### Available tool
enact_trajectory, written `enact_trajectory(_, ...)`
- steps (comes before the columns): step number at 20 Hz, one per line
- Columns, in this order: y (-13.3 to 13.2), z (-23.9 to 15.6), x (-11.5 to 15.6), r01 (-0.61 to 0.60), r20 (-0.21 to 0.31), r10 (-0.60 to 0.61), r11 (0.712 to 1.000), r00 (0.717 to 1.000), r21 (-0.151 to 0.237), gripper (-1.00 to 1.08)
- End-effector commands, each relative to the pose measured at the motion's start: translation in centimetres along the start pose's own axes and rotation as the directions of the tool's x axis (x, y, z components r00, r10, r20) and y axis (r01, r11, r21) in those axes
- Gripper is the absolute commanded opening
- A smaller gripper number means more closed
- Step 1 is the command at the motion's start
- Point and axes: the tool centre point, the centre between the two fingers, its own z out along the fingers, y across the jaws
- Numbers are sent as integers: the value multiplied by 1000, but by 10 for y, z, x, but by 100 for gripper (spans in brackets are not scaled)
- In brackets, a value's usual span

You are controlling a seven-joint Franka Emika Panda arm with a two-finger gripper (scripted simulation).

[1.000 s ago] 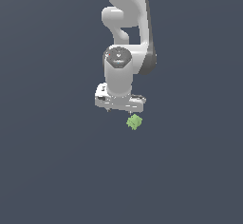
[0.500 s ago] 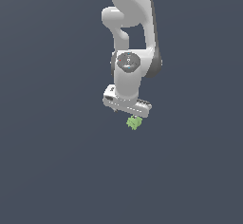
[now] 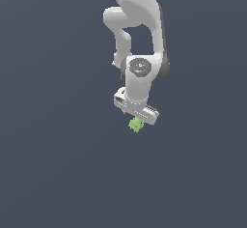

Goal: Pick up the object and move it to a goal position.

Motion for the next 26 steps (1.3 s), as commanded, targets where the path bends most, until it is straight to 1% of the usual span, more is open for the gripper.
enact_trajectory(1, -5, 4, -4, -47, -5, 47, 999, 999, 4, 100)
enact_trajectory(6, -11, 10, -10, -112, -10, 112, 994, 994, 9, 100)
enact_trajectory(11, -15, 13, -13, -149, -13, 149, 989, 989, 13, 100)
enact_trajectory(19, -16, 17, -14, -154, -13, 154, 988, 988, 13, 100)
enact_trajectory(26, -15, 46, -14, -157, -13, 157, 988, 988, 14, 100)
